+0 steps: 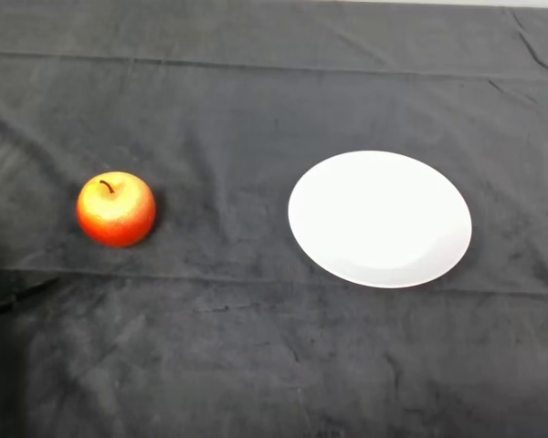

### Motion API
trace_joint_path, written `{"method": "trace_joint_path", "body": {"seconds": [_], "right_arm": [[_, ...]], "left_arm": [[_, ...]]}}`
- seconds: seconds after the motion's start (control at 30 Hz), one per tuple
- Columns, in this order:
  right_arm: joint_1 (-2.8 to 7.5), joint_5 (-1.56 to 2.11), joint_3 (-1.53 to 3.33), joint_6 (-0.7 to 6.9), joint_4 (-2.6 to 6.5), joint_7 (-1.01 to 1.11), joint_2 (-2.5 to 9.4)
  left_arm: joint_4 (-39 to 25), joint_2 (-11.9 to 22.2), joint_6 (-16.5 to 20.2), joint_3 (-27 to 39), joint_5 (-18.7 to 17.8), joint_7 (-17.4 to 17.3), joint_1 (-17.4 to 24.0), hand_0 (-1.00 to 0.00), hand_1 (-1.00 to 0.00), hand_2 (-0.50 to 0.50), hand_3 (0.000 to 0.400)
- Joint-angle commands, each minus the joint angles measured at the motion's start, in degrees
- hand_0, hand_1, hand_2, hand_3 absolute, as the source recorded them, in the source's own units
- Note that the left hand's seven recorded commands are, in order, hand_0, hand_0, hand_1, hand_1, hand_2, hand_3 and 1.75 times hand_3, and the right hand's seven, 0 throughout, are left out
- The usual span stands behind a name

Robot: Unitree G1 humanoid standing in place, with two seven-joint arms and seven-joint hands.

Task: Move the apple to the plate

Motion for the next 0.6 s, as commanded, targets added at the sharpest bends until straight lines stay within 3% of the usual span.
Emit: {"method": "trace_joint_path", "body": {"seconds": [0.03, 0.6], "right_arm": [[-1.57, -0.69, -1.00, 0.24, 0.84, -0.48, -0.92], [-1.49, -0.69, -0.95, 0.27, 0.61, -0.59, -0.84]], "left_arm": [[-3.0, -0.7, 1.1, -1.3, 1.6, 0.4, -0.7, 0.00, 0.00, 0.00, 0.000], [0.2, -4.3, 5.8, -6.9, 5.2, 0.0, -8.1, 0.00, 0.00, 0.00, 0.000]]}}
